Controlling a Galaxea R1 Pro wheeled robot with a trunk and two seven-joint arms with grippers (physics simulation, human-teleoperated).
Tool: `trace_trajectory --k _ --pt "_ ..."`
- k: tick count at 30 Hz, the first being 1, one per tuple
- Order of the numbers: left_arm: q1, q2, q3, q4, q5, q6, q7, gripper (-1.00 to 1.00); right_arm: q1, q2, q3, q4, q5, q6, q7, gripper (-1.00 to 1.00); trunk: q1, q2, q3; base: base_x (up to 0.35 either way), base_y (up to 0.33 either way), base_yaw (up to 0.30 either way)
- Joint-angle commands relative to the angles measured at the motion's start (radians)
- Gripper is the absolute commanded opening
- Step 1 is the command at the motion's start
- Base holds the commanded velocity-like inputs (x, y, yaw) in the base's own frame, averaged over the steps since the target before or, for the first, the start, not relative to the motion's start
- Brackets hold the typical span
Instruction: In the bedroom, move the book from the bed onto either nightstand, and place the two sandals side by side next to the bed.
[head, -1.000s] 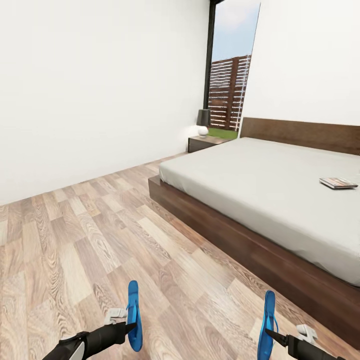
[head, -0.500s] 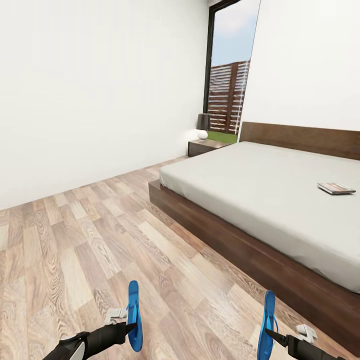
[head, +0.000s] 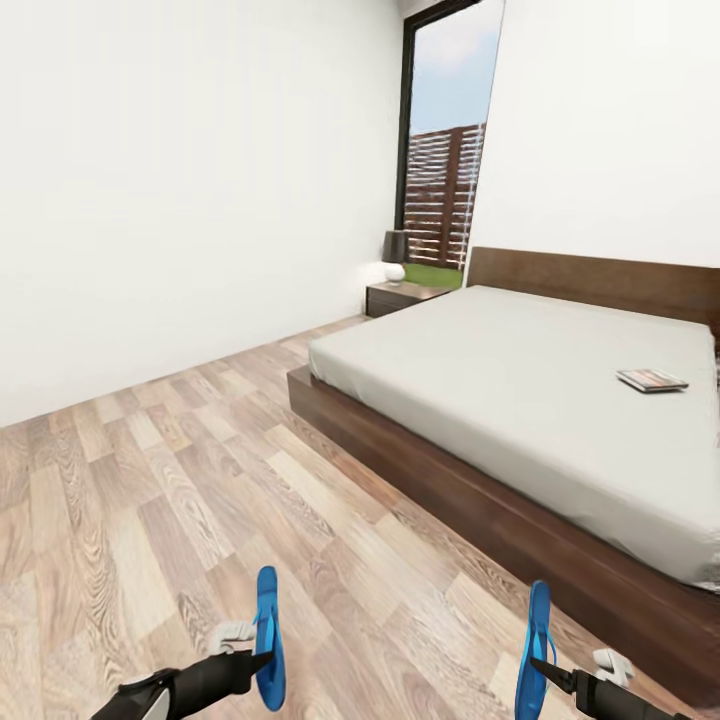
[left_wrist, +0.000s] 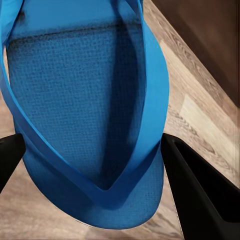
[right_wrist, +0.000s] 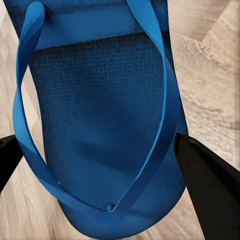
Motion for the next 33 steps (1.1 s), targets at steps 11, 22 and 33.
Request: trace_trajectory --k 11,22,33 --pt "0.000 -0.005 -0.005 0.002 0.008 0.009 -0.002 -1.00 -0.001 0.000 0.000 0.000 -0.006 0.011 0.004 -1.00 -0.042 0.077 0.034 0.000 0.000 -0.172" --pt "0.000 -0.005 -0.003 0.002 0.008 0.009 -0.002 -1.00 -0.001 0.000 0.000 0.000 -0.006 0.011 0.004 -1.00 -0.062 0.112 0.049 0.000 0.000 -0.170" --pt "0.000 -0.006 -0.003 0.002 0.008 0.009 -0.002 -1.00 -0.001 0.000 0.000 0.000 -0.006 0.011 0.004 -1.00 -0.062 0.112 0.049 0.000 0.000 -0.168"
